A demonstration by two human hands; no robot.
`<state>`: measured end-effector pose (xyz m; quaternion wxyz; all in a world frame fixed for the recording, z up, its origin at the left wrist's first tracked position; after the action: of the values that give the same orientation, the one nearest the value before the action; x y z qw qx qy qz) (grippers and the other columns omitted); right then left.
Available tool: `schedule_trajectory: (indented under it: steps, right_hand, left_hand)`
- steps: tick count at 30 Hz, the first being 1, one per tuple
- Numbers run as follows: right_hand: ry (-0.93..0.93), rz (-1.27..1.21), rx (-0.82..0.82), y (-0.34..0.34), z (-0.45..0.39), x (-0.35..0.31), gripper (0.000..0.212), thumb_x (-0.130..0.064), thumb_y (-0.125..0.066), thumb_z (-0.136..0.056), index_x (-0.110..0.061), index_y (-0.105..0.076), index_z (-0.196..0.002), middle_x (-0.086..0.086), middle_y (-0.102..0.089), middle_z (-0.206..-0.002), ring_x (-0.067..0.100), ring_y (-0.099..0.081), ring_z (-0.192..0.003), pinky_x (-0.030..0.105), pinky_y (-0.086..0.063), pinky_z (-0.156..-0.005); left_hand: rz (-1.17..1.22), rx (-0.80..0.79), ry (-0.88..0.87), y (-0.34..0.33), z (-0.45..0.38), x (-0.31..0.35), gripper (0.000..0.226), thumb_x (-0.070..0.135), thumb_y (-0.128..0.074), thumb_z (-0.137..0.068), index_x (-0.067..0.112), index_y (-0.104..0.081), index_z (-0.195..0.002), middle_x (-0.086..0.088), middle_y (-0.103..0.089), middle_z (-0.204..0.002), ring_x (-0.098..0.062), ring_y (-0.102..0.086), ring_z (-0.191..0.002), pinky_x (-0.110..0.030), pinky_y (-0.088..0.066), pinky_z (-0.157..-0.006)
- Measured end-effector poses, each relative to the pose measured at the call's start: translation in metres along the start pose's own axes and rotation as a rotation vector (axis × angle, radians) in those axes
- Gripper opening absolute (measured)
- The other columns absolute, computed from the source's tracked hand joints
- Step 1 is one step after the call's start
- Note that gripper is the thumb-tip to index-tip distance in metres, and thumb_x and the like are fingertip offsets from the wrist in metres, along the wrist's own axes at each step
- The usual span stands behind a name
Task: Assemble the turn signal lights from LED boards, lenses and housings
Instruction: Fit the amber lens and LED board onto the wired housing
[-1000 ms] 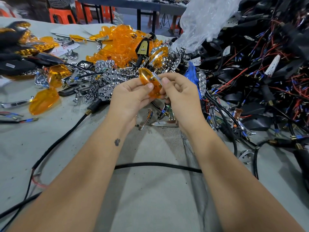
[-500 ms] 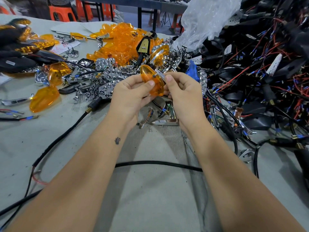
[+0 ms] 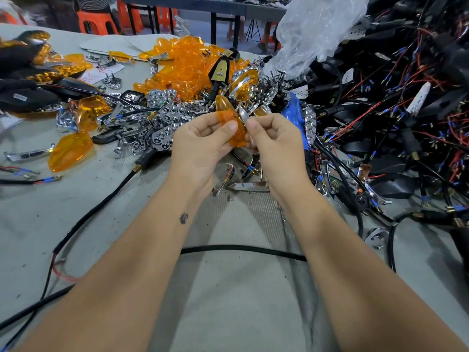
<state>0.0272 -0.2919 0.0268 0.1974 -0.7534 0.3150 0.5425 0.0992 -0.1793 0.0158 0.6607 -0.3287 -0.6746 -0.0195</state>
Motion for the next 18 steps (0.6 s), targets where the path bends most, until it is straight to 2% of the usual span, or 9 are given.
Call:
schedule_trajectory:
  steps: [3, 9, 16, 18]
  right_hand:
    - [-0.030, -0.118, -0.009, 0.004, -0.001, -0.001, 0.019, -0.010, -0.055, -0.101, -0.015, -0.063, -0.085, -0.007, -0.062, -0.068, 0.004, -0.058, -0.065, 0.022, -0.052, -0.068]
    - [0.008, -0.059, -0.072, -0.002, 0.003, -0.008, 0.016, -0.008, -0.058, -0.099, -0.015, -0.063, -0.086, -0.007, -0.063, -0.070, 0.000, -0.058, -0.065, 0.017, -0.051, -0.067]
    - [0.029, 0.018, -0.081, -0.005, 0.005, -0.011, 0.016, -0.010, -0.061, -0.098, -0.018, -0.064, -0.084, -0.002, -0.065, -0.074, 0.002, -0.058, -0.066, 0.018, -0.052, -0.068]
    - [0.047, 0.067, -0.081, -0.006, 0.005, -0.012, 0.019, -0.010, -0.062, -0.097, -0.021, -0.062, -0.081, -0.001, -0.064, -0.075, 0.005, -0.058, -0.069, 0.026, -0.054, -0.072]
  left_hand:
    - [-0.005, 0.014, 0.027, -0.001, -0.001, -0.001, 0.012, -0.003, -0.060, -0.092, 0.002, -0.068, -0.100, -0.019, -0.073, -0.102, -0.030, -0.071, -0.095, -0.041, -0.059, -0.087]
    - [0.021, 0.002, 0.058, 0.002, -0.004, -0.003, 0.014, -0.001, -0.056, -0.096, 0.003, -0.069, -0.096, -0.009, -0.075, -0.086, -0.019, -0.072, -0.080, -0.035, -0.060, -0.077]
    - [-0.013, 0.003, 0.051, 0.003, -0.003, -0.002, 0.015, -0.001, -0.055, -0.097, 0.004, -0.069, -0.099, -0.008, -0.075, -0.090, -0.020, -0.072, -0.086, -0.032, -0.060, -0.079]
    - [-0.039, 0.009, 0.049, 0.003, -0.003, -0.003, 0.015, -0.001, -0.055, -0.097, 0.004, -0.069, -0.099, -0.009, -0.074, -0.092, -0.019, -0.072, -0.084, -0.034, -0.060, -0.080]
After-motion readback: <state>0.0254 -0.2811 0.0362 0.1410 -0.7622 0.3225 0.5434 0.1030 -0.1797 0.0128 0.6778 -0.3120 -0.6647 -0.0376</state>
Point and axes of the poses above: each hand's wrist, its own z-axis away from the middle knuckle, its own y-axis out of the back of the hand, x = y × z, the point moved 6 cm from there along -z, towards the middle knuckle
